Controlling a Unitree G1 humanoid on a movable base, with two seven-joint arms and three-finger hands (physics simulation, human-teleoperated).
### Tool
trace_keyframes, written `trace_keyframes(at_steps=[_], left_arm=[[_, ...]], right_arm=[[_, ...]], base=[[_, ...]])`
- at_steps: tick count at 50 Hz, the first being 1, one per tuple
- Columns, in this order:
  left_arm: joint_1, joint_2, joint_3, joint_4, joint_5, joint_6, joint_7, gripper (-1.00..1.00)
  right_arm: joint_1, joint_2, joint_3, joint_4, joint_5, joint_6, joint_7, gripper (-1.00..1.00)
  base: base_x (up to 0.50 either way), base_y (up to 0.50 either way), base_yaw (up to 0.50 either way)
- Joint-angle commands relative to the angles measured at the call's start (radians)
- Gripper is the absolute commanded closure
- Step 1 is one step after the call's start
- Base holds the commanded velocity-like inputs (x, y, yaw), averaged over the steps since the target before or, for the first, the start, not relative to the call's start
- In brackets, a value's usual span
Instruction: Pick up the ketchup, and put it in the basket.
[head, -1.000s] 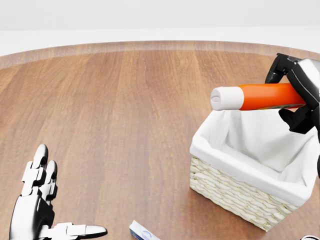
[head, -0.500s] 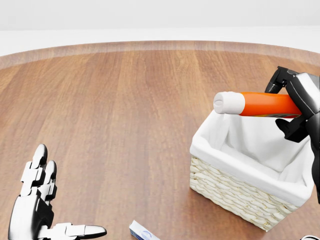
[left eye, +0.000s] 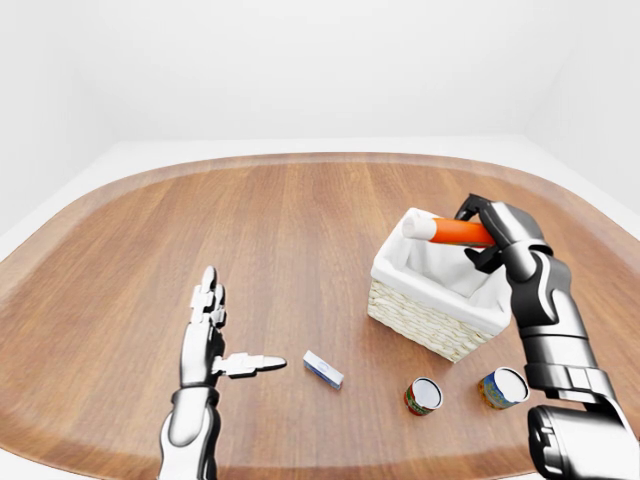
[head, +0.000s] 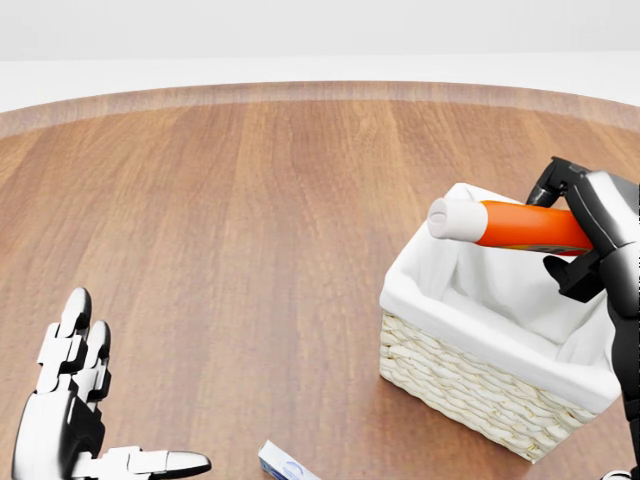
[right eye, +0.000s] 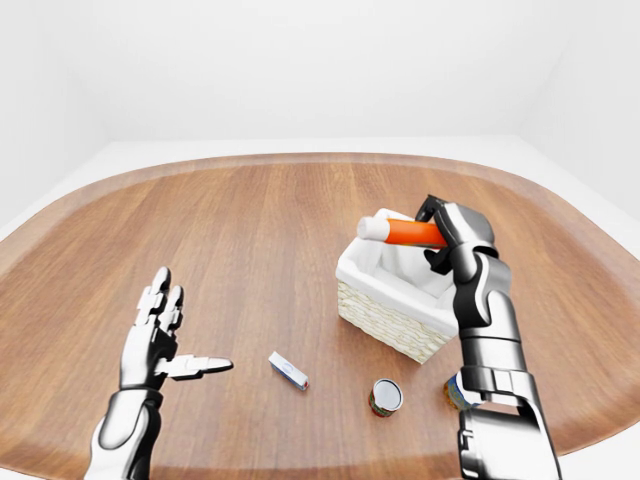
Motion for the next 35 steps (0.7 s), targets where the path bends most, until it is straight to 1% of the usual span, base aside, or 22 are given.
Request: trace_keyframes(at_steps=[1, 5, 9, 17, 22, 35], left_arm=[[0.001, -0.001, 0.004, -0.008, -0.004, 0.006, -0.004, -1.00], [0.002, -0.001, 0.003, -0.008, -0.003, 0.005, -0.004, -1.00], [0.003, -0.001, 0.007, -0.015, -0.008, 0.011, -0.006, -1.00], [0.000, -0.001, 0.008, -0.008, -0.007, 0.009, -0.007, -1.00], [-0.002, -0.001, 0.008, -0.004, -0.008, 0.007, -0.007, -1.00], [0.005, -0.001, 0.009, -0.017, -0.010, 0.011, -0.012, -1.00]], right_arm=[[0.008, 0.006, -0.003, 0.039, 0.039, 0.000, -0.073, 1.00], [0.008, 0.007, -0.001, 0.050, 0.042, 0.000, -0.080, 1.00], [0.005, 0.012, 0.005, 0.070, 0.045, 0.000, -0.093, 1.00], [-0.008, 0.020, 0.017, 0.147, 0.063, 0.000, -0.139, 1.00], [-0.010, 0.020, 0.020, 0.156, 0.070, 0.000, -0.144, 1.00], [-0.008, 0.021, 0.025, 0.171, 0.076, 0.000, -0.156, 1.00]], base=[[0.00, 0.00, 0.00], [0.00, 0.00, 0.00], [0.00, 0.00, 0.00], [0.00, 0.00, 0.00], [0.00, 0.00, 0.00], [0.00, 0.00, 0.00]])
